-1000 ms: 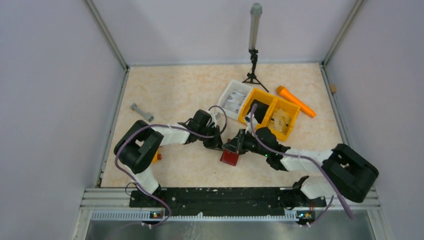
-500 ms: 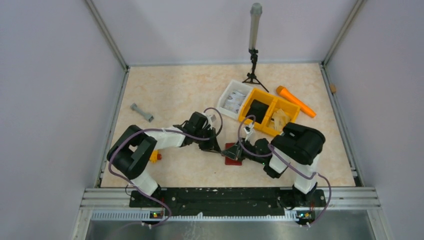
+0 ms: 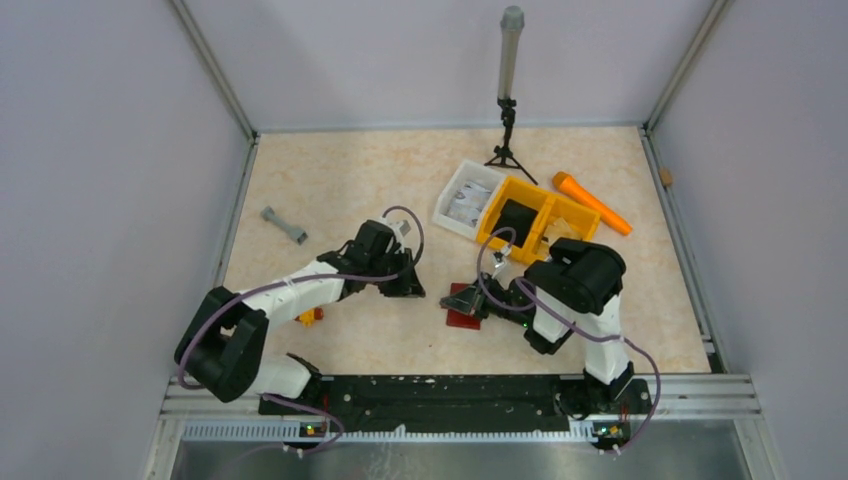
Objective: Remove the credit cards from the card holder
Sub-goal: Close the card holder at the center of the board.
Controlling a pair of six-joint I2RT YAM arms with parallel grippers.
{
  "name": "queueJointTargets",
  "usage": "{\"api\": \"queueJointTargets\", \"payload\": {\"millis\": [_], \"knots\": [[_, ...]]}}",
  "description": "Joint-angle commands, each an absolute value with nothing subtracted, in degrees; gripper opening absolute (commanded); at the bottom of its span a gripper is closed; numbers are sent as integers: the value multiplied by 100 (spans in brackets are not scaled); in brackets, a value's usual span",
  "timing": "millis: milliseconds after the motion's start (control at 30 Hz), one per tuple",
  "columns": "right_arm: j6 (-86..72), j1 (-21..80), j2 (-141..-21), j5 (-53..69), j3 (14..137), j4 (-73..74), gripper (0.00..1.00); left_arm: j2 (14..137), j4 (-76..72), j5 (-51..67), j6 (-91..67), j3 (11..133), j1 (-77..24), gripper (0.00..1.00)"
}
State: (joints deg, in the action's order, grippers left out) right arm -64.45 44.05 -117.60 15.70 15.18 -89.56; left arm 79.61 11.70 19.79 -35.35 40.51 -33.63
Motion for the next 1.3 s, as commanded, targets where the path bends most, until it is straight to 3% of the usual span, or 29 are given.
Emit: {"api": "queueJointTargets", "payload": {"millis": [0,300,533,600,833,1033,1100,1200,1267], "knots": [[-6315,4289,-12216,1379,1439,-9857,0,7671,1356,1813,-3428,3930,-3335,24],[-6064,4201,-10925,1695,1464,-8976,30,7270,1657,1584,-3340,4025,-3278,25],[-5578,4200,-9878,1799,1953,-7492,74,6917,2111,1316,-3261,4212,-3221,26],[-5486,4201,-9616,1789,2022,-7118,82,6778,2167,1293,-3269,4210,-3209,27],[-4361,4192,-7880,1133,2290,-4751,85,6082,2634,517,-3170,4332,-3091,36],[-3078,4152,-6135,-407,2536,-2169,85,5403,2687,-915,-3201,4312,-3023,41],[-2849,4132,-5577,-1060,2513,-1650,85,5205,2626,-1372,-3178,4291,-3023,52],[-2557,4131,-4646,-2039,2357,-934,85,4869,2437,-2044,-3085,4180,-3018,61],[-2545,4122,-3384,-3363,1997,-140,85,4354,1723,-2702,-2891,3680,-3021,77]]}}
